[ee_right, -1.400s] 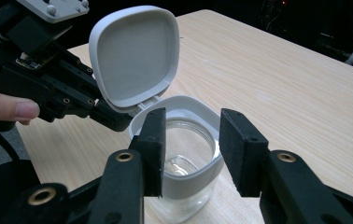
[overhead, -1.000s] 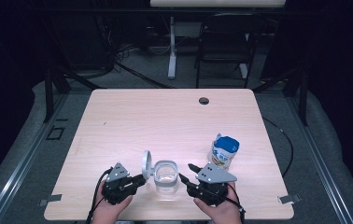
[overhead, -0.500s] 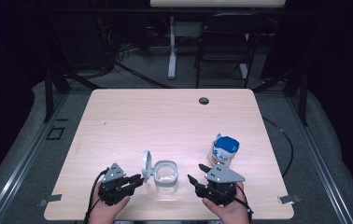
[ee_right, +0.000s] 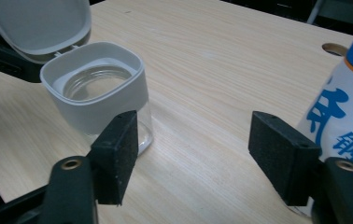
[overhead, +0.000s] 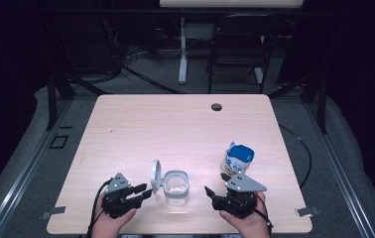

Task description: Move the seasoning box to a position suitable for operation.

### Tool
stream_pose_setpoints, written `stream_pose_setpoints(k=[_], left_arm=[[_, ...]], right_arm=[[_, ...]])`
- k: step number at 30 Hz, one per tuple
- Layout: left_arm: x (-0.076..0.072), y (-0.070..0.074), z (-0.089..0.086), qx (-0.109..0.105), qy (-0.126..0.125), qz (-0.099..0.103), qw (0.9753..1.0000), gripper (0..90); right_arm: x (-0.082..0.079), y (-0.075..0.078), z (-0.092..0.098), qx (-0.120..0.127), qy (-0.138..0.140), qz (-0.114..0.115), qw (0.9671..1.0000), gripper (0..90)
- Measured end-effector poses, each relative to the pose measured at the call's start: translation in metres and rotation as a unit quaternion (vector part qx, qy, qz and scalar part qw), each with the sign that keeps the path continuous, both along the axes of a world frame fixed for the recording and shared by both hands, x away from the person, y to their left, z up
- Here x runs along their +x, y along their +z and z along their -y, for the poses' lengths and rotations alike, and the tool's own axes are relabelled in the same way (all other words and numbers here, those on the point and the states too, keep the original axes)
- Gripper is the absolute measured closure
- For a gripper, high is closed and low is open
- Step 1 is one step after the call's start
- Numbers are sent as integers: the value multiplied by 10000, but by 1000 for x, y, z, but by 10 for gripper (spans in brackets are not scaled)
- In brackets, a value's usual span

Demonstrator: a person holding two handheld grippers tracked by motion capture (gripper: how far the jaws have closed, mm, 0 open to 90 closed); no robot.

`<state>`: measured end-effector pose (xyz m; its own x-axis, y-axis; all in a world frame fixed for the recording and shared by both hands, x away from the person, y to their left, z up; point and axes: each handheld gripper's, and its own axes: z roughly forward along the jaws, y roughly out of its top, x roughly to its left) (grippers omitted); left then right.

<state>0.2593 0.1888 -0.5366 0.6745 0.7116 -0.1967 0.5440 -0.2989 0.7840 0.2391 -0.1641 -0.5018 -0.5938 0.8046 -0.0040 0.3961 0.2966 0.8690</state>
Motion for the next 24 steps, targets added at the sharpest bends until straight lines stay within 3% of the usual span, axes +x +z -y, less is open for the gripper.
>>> stream_pose_setpoints(k=[7,13,24], left_arm=[[0,0,-3,-4,86,-4,10000,641],[2,2,-11,-68,196,17,9998,619],[3,5,-22,-125,337,75,9993,598]], right_arm=[[4,-4,7,30,-133,-145,9998,251],[5,-7,14,-55,-67,-199,9998,390],[1,-13,31,-235,-193,-42,9995,460]])
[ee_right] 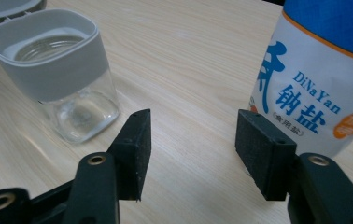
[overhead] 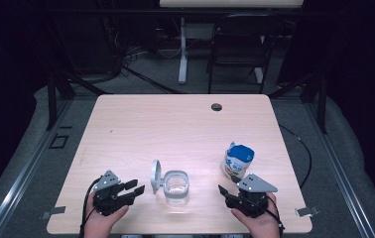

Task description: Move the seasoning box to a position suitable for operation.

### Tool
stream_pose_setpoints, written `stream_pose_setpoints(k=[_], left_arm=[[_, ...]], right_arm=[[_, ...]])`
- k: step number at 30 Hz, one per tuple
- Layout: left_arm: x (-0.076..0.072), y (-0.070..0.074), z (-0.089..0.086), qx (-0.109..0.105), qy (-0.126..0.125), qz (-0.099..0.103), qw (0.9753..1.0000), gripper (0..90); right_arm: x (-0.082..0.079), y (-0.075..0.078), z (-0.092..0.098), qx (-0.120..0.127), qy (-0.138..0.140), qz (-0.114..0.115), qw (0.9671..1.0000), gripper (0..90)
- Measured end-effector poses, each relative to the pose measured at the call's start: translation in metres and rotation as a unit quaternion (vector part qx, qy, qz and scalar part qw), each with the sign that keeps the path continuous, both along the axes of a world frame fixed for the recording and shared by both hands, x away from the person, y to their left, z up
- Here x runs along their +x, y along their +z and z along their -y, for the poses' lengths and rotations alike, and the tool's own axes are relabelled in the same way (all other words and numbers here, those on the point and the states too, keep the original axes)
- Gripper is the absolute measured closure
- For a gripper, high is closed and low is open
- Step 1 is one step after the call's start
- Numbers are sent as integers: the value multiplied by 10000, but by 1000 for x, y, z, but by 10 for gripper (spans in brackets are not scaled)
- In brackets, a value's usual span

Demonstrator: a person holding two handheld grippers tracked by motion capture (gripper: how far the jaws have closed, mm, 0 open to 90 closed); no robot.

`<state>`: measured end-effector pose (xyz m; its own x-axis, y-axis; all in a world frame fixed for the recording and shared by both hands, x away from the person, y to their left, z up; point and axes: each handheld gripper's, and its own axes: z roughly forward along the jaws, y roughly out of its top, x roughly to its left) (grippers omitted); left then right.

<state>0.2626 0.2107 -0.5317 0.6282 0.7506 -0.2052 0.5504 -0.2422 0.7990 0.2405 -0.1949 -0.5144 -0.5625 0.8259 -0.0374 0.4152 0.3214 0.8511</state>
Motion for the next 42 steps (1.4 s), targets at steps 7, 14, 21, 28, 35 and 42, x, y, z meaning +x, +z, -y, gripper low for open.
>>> stream_pose_setpoints(k=[7,14,21,28,35,42], left_arm=[[0,2,-5,-33,23,15,10000,598],[0,3,-6,-63,85,40,9999,598],[-1,4,-9,-43,85,12,10000,598],[0,3,-11,-56,129,29,9999,596],[0,2,-12,-75,177,37,9998,590],[1,1,-13,-64,197,20,9998,590]], right_arm=[[-1,-1,13,-27,-127,-17,9999,474],[-1,-2,25,-78,-352,-70,9993,475],[3,-6,37,-46,-555,-57,9984,440],[13,-9,46,-67,-705,-145,9974,434],[25,-12,51,-49,-713,-154,9973,435],[35,-18,47,-120,-525,-97,9985,384]])
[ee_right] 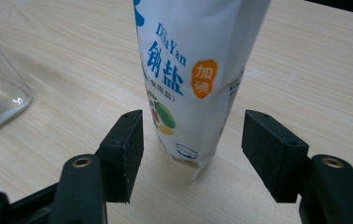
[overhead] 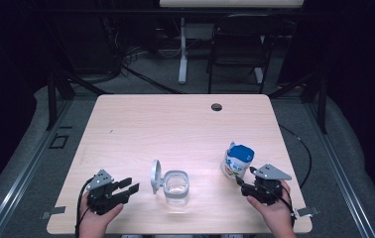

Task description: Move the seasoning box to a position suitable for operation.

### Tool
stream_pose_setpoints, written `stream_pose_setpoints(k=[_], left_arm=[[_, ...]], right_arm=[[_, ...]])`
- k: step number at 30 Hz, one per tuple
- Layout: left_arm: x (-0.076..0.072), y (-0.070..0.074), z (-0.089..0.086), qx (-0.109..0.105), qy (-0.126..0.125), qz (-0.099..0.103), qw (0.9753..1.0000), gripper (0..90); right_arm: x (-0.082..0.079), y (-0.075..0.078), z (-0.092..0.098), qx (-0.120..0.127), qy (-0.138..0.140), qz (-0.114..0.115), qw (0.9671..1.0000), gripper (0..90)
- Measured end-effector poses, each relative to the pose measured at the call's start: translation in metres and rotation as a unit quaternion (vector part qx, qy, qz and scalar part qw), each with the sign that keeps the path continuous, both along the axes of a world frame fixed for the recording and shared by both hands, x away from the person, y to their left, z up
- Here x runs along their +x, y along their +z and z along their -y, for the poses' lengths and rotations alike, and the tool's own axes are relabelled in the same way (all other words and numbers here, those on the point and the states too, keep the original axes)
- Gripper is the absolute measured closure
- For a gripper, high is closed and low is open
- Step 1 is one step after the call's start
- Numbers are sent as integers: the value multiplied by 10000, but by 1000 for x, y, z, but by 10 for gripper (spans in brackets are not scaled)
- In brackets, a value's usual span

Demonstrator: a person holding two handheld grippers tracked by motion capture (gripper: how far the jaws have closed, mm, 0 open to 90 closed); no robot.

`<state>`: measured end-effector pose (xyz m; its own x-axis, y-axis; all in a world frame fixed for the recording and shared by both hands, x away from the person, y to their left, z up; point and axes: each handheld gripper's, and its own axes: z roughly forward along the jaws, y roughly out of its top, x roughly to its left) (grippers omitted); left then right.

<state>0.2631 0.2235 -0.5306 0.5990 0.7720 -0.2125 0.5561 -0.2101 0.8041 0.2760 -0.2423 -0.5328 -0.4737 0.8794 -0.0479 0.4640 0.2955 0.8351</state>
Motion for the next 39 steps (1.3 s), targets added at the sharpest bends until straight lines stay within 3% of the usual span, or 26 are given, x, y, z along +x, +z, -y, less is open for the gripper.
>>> stream_pose_setpoints(k=[8,23,39], left_arm=[[0,-1,-1,20,-2,-7,10000,590],[0,-1,-1,47,-37,-70,10000,590],[1,-3,-2,18,33,-32,10000,590]], right_arm=[[10,-7,-5,-15,65,-47,10000,372],[27,-14,-8,265,51,-110,9996,361],[33,-16,-12,185,90,-112,9997,380]])
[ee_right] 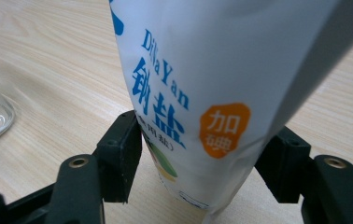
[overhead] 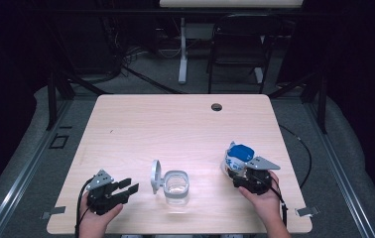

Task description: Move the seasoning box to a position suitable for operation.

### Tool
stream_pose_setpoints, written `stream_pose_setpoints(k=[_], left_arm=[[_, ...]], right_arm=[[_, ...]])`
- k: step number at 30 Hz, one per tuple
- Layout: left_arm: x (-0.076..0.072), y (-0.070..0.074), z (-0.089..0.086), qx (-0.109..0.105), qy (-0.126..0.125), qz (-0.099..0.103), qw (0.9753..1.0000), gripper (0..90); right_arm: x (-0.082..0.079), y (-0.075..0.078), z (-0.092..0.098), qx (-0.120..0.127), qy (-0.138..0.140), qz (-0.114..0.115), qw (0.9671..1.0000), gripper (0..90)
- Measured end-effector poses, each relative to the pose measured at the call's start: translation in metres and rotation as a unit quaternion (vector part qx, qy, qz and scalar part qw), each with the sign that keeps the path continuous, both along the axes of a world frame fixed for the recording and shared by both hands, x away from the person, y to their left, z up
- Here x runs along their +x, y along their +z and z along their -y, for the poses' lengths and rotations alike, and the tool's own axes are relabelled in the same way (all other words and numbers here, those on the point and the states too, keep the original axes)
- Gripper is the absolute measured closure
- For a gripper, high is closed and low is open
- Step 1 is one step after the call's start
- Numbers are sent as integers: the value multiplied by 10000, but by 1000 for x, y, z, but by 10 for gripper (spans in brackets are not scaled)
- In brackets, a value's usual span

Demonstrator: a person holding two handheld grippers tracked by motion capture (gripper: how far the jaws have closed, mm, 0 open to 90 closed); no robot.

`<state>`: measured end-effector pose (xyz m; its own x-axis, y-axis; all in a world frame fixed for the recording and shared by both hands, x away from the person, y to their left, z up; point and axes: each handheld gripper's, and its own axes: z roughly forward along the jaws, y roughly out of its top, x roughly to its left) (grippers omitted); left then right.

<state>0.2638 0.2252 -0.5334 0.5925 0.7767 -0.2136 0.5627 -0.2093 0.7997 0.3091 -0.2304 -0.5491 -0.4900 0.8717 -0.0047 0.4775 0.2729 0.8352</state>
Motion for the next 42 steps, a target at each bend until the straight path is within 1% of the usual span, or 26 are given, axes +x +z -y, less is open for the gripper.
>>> stream_pose_setpoints(k=[2,6,10,12,13,16,17,20,24,27,30,33,36,37,38,42], left_arm=[[0,0,0,16,-21,-9,10000,590],[0,-1,0,12,-8,-21,10000,590],[0,-1,-1,0,2,-8,10000,590],[0,-1,-1,-4,18,3,10000,590],[0,-1,-1,8,21,-3,10000,590],[0,-1,0,20,12,-21,10000,590],[0,-1,0,37,0,-21,10000,590],[1,-2,0,16,-5,-29,10000,590],[0,-2,0,21,8,-36,10000,590],[0,-2,0,15,14,-33,10000,591],[0,-2,0,19,12,-39,10000,590],[0,-2,0,15,8,-34,10000,590],[0,-2,0,6,11,-30,10000,590],[1,-2,0,2,13,-27,10000,590],[1,-2,-1,8,4,-17,10000,590],[0,-1,-1,0,41,-16,10000,590]], right_arm=[[-1,1,0,-46,-25,-18,10000,387],[-3,1,-3,0,-134,-16,9999,402],[-5,3,-5,-79,-206,-66,9997,414],[-7,3,-6,-32,-284,-78,9996,417],[-8,4,-6,-68,-288,-97,9995,417],[-13,4,-9,-86,-408,-102,9991,418],[-14,3,-9,-54,-426,-102,9990,418],[-18,3,-11,-46,-536,-88,9985,418],[-22,3,-13,-52,-598,-95,9982,418],[-23,2,-14,-51,-607,-56,9981,417],[-24,1,-12,31,-545,-12,9985,416],[-24,-1,-10,11,-485,63,9988,412],[-24,-3,-9,82,-438,127,9989,405],[-24,-4,-9,32,-430,122,9990,401],[-23,-5,-9,66,-432,142,9989,396],[-21,-9,-11,1,-400,151,9991,381]])
